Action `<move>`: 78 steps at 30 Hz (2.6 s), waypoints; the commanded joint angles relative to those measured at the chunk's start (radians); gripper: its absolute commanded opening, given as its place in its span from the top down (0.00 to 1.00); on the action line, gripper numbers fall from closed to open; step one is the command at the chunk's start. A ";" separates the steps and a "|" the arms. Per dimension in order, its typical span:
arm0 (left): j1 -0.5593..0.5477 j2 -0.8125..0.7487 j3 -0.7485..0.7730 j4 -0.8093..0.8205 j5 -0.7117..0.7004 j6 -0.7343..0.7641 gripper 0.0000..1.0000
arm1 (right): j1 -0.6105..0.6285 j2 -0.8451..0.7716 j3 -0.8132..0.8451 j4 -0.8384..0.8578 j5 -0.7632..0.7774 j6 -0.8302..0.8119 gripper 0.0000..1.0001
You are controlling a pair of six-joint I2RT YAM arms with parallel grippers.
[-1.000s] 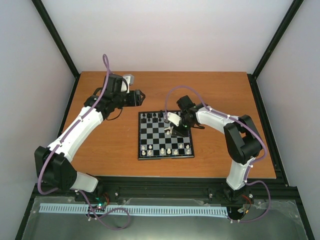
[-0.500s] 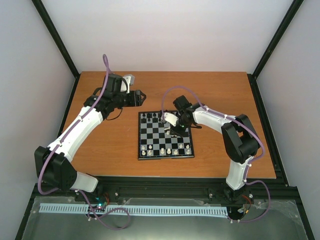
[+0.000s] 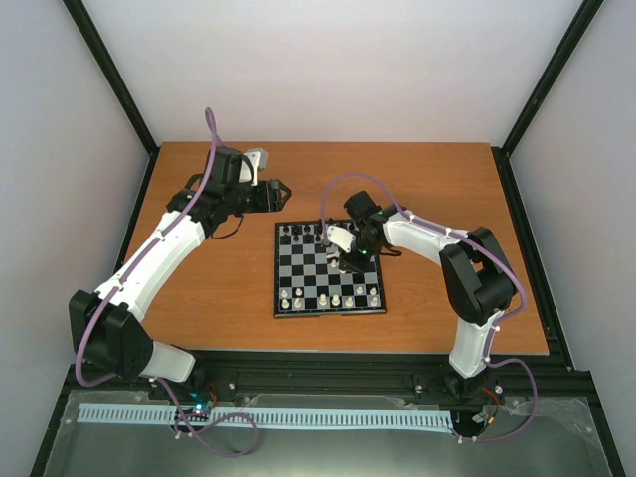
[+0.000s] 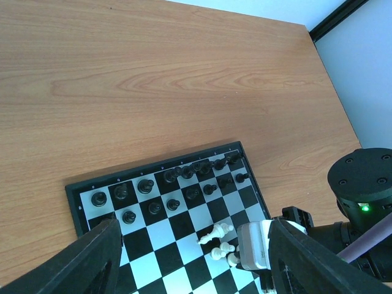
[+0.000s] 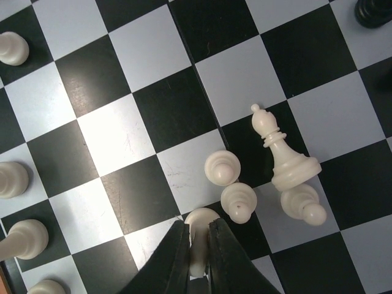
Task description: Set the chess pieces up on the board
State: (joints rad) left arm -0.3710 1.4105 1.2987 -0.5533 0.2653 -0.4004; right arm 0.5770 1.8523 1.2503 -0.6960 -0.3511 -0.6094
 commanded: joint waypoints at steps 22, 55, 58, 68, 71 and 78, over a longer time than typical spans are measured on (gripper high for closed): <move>0.012 0.001 0.033 0.019 0.031 -0.012 0.33 | 0.012 -0.343 -0.160 -0.119 -0.006 0.005 0.94; 0.012 -0.001 0.030 0.023 0.047 -0.019 0.33 | 0.081 -0.295 -0.321 -0.013 0.062 0.011 0.94; 0.012 0.000 0.030 0.023 0.049 -0.021 0.33 | 0.081 -0.291 -0.322 -0.004 0.073 0.017 0.93; 0.012 0.002 0.030 0.024 0.054 -0.020 0.33 | 0.082 -0.310 -0.315 -0.014 0.072 0.030 0.80; 0.011 0.001 0.030 0.024 0.054 -0.020 0.33 | 0.077 -0.341 -0.270 -0.077 0.051 0.024 0.72; 0.012 -0.001 0.029 0.024 0.057 -0.022 0.33 | 0.048 -0.349 -0.148 -0.097 0.050 0.021 0.65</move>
State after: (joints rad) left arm -0.3706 1.4128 1.2987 -0.5510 0.3061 -0.4084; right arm 0.6334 1.5070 1.0401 -0.7887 -0.3107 -0.5827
